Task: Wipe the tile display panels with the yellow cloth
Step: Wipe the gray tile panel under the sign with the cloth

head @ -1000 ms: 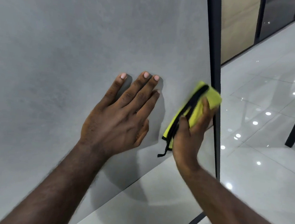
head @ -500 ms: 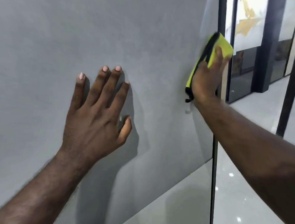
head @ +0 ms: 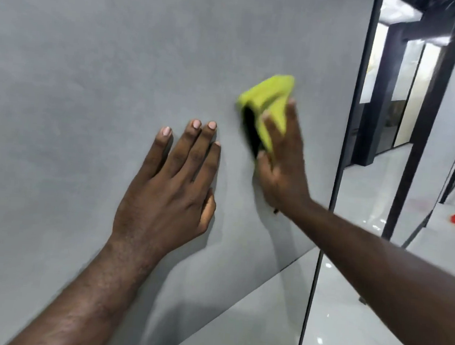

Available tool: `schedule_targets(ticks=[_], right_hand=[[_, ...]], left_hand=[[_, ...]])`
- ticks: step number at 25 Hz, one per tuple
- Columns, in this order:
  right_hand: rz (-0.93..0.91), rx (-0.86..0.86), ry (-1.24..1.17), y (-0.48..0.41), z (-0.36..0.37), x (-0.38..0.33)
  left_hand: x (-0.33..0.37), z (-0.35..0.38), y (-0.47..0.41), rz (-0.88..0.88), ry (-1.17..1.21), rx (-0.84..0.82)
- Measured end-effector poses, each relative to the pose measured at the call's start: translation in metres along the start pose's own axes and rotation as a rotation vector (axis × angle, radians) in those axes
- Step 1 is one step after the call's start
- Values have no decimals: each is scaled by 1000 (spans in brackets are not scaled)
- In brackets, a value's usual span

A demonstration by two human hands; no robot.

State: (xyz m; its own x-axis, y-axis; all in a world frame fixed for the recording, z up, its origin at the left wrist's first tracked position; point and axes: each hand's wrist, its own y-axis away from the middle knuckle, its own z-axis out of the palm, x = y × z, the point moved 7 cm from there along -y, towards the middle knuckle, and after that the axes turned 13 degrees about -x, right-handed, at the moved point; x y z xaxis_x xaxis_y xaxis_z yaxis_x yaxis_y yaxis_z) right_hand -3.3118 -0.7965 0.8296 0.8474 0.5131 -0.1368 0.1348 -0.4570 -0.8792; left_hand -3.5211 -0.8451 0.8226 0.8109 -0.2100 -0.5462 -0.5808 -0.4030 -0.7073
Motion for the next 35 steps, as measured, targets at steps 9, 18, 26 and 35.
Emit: schedule_targets(ticks=[9,18,26,35], right_hand=[[274,-72,-218,158,74,9],[512,48,-393,275,135,37],[213,-31,-346,203,99,-16],[78,56,-315,66,53,-136]], left_hand=[[37,29,62,-22,7,-130],[62,56,94,122,-43,-229],[54,41,93,108,-30,-175],[-101,-33,177,-72,13,-159]])
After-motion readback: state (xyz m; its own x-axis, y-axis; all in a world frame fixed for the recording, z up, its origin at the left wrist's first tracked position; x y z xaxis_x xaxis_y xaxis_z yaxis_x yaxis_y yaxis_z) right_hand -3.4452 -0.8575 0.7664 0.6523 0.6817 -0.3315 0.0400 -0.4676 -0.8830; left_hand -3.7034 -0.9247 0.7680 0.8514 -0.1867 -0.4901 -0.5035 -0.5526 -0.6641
